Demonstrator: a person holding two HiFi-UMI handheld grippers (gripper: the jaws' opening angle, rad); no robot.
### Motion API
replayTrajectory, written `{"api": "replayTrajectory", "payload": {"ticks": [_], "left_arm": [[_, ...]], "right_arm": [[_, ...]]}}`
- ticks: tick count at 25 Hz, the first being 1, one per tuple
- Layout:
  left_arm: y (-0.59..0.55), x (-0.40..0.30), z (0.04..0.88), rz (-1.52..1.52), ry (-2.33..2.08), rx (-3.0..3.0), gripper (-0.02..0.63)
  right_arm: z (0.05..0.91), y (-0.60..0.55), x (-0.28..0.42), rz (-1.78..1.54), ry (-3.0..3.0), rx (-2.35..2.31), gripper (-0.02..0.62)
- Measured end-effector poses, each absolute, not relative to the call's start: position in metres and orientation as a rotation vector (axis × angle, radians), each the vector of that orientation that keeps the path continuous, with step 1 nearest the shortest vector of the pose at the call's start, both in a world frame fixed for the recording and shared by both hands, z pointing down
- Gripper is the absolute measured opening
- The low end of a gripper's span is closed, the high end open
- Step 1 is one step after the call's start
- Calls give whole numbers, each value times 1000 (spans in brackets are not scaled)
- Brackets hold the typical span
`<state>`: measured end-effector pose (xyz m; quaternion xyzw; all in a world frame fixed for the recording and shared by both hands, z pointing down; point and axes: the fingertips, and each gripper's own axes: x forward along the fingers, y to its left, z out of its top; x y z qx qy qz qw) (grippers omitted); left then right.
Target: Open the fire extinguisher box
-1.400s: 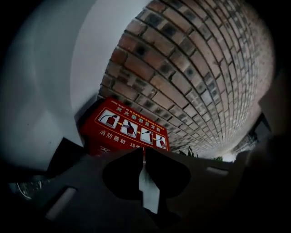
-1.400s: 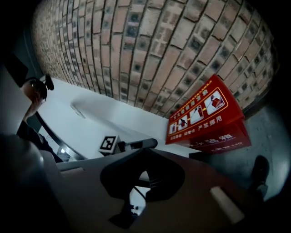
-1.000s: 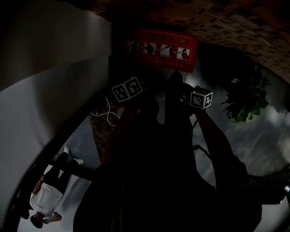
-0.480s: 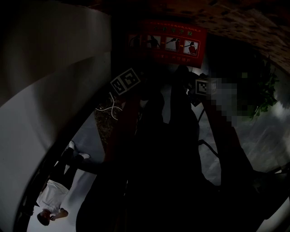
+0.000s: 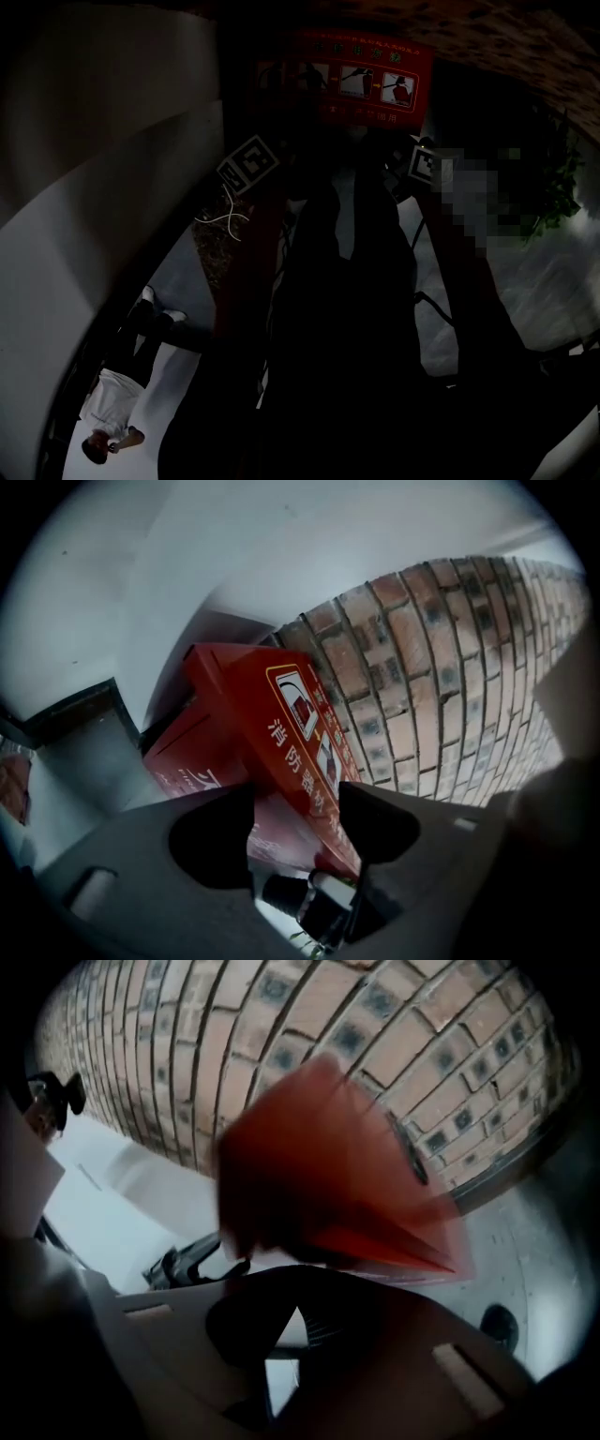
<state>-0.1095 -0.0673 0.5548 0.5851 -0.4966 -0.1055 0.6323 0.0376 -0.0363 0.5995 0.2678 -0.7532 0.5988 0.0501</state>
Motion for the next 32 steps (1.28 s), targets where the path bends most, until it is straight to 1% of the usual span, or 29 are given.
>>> {"api": "replayTrajectory", "payload": {"ticks": [7,12,24,28,32], "left_arm": [[-69,-109,551,-364,-1091,1328,281],[-76,-101,535,-524,-1012,1281,281],[-72,-111,524,-622,-1003,1222,281],[-71,-114,502,-687,-968,1247,279],[-71,-116,484,-666,-957,1316,278]], "right_arm": [[601,-46,35,1814,-2316,795,-5],[602,-46,36,1789,-2335,792,-5],[608,-46,36,1733,-2325,879,-5],[607,-44,36,1731,-2334,877,-5],[608,-42,34,1735,-2342,884,-5]]}}
